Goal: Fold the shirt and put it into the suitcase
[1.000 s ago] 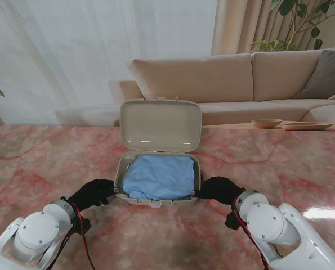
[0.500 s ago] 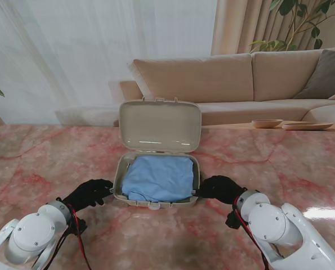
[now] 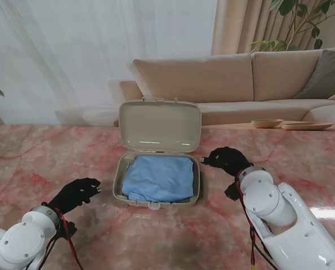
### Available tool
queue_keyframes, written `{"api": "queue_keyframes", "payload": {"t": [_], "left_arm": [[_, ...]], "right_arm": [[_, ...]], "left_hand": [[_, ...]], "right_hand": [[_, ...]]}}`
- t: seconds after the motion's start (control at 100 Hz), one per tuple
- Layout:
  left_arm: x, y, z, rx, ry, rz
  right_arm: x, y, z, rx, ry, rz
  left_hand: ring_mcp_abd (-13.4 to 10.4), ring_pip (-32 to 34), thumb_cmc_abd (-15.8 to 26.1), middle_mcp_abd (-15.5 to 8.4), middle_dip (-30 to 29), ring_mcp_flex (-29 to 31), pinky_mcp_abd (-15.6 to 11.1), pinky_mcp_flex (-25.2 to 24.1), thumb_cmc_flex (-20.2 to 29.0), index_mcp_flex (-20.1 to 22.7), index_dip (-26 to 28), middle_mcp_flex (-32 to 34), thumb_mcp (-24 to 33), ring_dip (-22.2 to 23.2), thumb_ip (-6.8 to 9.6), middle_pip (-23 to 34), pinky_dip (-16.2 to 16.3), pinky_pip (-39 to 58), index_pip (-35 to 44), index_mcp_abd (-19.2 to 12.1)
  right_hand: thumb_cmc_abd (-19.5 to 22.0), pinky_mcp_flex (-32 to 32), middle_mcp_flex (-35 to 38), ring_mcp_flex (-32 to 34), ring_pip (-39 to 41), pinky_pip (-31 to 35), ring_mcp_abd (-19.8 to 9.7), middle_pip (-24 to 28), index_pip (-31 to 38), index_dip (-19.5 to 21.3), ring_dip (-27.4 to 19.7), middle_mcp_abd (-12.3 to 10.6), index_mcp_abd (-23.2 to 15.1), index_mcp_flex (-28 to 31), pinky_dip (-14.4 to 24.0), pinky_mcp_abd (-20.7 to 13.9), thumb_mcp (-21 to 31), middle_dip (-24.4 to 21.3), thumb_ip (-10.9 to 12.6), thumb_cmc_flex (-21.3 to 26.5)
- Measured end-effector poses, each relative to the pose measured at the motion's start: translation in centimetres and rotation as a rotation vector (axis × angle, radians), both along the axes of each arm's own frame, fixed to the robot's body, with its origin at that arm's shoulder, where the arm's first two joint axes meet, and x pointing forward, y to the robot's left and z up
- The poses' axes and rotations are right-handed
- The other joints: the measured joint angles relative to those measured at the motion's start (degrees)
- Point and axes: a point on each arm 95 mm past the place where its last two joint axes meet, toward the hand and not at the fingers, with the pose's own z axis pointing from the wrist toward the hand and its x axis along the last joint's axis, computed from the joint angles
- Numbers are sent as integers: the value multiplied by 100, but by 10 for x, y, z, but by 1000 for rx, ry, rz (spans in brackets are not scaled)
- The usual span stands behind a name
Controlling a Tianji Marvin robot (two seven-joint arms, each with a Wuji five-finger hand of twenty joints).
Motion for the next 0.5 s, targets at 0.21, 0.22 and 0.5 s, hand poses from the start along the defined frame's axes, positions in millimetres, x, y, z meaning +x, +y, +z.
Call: {"api": "queue_keyframes", "payload": {"t": [0.21,0.22,0.5], "left_arm": [[0,2,3,-2,-35,26],[0,2,3,-2,-36,28],[3,-1,0,-18,-47,49]], "right_arm": [[42,0,12,111,-70,-119],[43,0,13,109,-73,-125],[76,4,26,92,-111,-188]], "left_hand": [[0,0,0,-5,0,0,2,0,0,1,0,0,0,0,0,0,0,-1,0,-1],[0,0,0,-5,0,0,2,0,0,2,0,0,0,0,0,0,0,-1,0,0],[0,0,0,-11,0,-118,67,-74,0,2,2,1,0,-43,0,-57,0,-91,0,-2]], "right_hand": [[-747,-227,-1135,-364,-56,11,-61,92,-104,14,0,-81,-75,-971,71,-7,981,4,0,36],[-747,-232,-1146,-365,-60,11,-67,55,-110,14,0,-81,-75,-991,71,-8,998,4,0,36],[-1111,-441,-1686,-727,-107,-82,-303,126,-151,11,0,-82,-140,-1187,73,-86,1495,-155,0,153]]}}
